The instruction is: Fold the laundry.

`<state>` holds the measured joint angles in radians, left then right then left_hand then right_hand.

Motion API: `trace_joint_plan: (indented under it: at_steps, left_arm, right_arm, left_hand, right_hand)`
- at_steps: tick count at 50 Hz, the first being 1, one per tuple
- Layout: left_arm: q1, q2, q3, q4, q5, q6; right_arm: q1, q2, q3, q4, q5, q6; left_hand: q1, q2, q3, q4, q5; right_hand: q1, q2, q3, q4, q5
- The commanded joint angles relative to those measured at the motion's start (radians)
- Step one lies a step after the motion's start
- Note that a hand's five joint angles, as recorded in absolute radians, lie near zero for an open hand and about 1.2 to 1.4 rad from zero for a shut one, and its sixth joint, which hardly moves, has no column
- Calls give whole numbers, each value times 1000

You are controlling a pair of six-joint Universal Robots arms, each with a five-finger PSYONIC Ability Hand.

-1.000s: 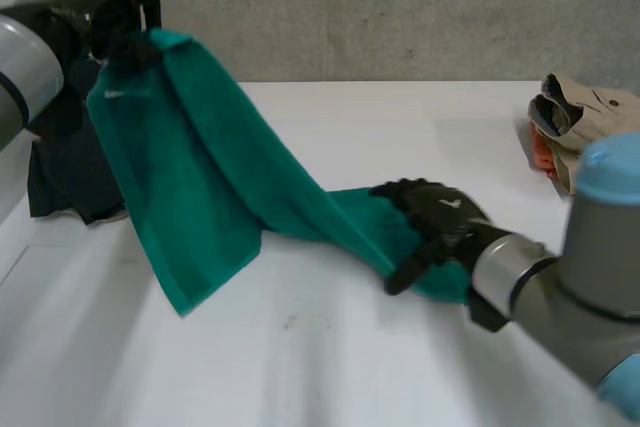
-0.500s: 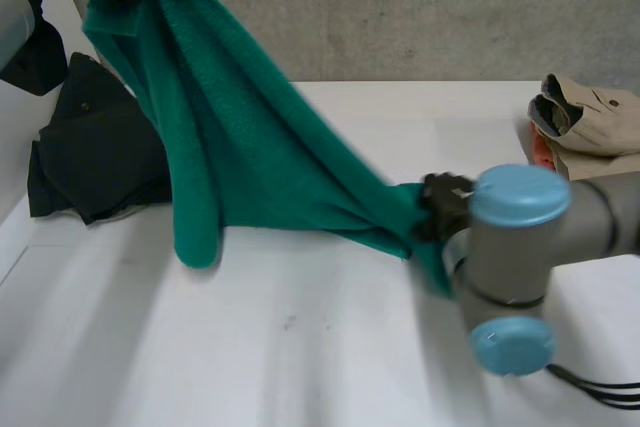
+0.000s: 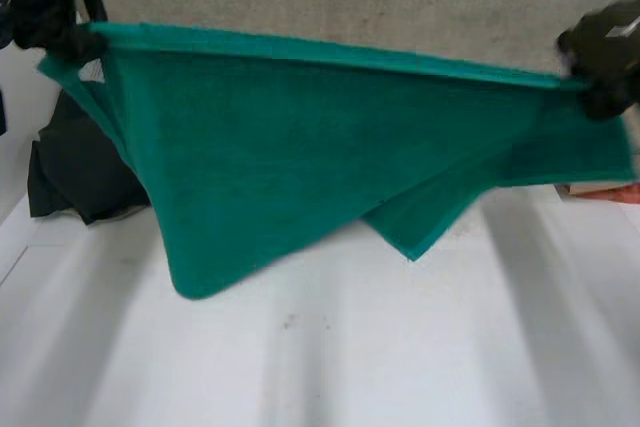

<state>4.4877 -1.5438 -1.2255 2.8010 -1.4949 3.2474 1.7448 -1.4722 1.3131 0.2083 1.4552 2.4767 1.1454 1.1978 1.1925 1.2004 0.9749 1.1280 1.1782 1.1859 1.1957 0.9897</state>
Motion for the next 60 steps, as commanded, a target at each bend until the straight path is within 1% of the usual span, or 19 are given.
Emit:
trace_joint_plan:
  at_steps: [1,6,9,13,16,18,20,23,25,27,28,29,32,34,39,46,55,59,60]
  left_arm:
    - [10,28,-55,-78,2,189]
    - [4,-7,-123,-60,-1,271]
    - [1,-76,-141,-23,-2,270]
    - [-30,-231,-124,83,-4,270]
    - [-58,-350,-57,211,-5,276]
    - [-71,-450,31,329,-18,282]
    - [-71,-501,95,395,-22,281]
    - [-73,-596,251,527,-33,284]
    - [-71,-643,357,625,-35,284]
    - [-73,-660,406,695,-38,284]
    - [-71,-665,426,736,-41,282]
    - [-68,-667,451,826,-48,278]
    - [-77,-664,449,954,-51,275]
    - [-74,-662,446,1037,-54,273]
    - [-76,-650,383,1052,-59,272]
    - [-74,-633,176,1013,-36,258]
    - [-76,-650,-97,982,-7,275]
    - [-76,-654,-198,921,-7,316]
    - [-79,-650,-233,879,-7,353]
  right_arm:
    - [-24,-105,-164,232,-12,-97]
    - [-30,-50,-158,293,-47,-105]
    - [-39,76,-156,304,-52,-107]
    - [-30,215,-181,293,-49,-105]
    - [-25,291,-227,273,-41,-104]
    - [-25,383,-294,224,-10,-97]
    - [-25,430,-342,169,22,-91]
    - [-18,483,-428,-2,102,-90]
    - [8,490,-466,-189,142,-87]
    - [27,483,-474,-335,151,-87]
    - [39,474,-469,-503,154,-87]
    - [45,466,-466,-564,151,-87]
    - [59,432,-430,-787,148,-81]
    - [64,425,-417,-832,142,-76]
    - [70,418,-381,-817,93,-19]
    - [64,431,-266,-751,79,-1]
    - [55,604,-121,-693,25,-8]
    - [55,645,-81,-655,1,-28]
    - [55,644,-72,-639,-3,-31]
  left_hand:
    - [251,198,204,196,247]
    - [251,198,204,196,247]
    - [251,198,204,196,247]
    - [251,198,204,196,247]
    - [251,198,204,196,247]
    - [251,198,204,196,247]
    - [251,198,204,196,247]
    - [251,198,204,196,247]
    - [251,198,204,196,247]
    - [251,198,204,196,247]
    - [251,198,204,196,247]
    - [251,198,204,196,247]
    - [251,198,204,196,247]
    - [251,198,204,196,247]
    - [251,198,204,196,247]
    - [251,198,204,196,247]
    - [251,198,204,196,247]
    - [251,198,204,196,247]
    - [251,198,204,196,247]
  right_hand:
    - [268,218,210,201,232]
    - [268,218,210,201,232]
    - [268,218,210,201,232]
    - [268,218,210,201,232]
    - [268,218,210,201,232]
    - [268,218,210,201,232]
    - [268,218,210,201,232]
    - [268,218,210,201,232]
    - [268,218,210,201,232]
    - [268,218,210,201,232]
    - [268,218,210,201,232]
    - [268,218,210,201,232]
    - [268,218,210,201,232]
    - [268,218,210,201,232]
    - [268,218,210,201,232]
    - [268,218,210,201,232]
    - [268,218,210,201,232]
    - [268,218,210,201,232]
    - [268,218,210,201,232]
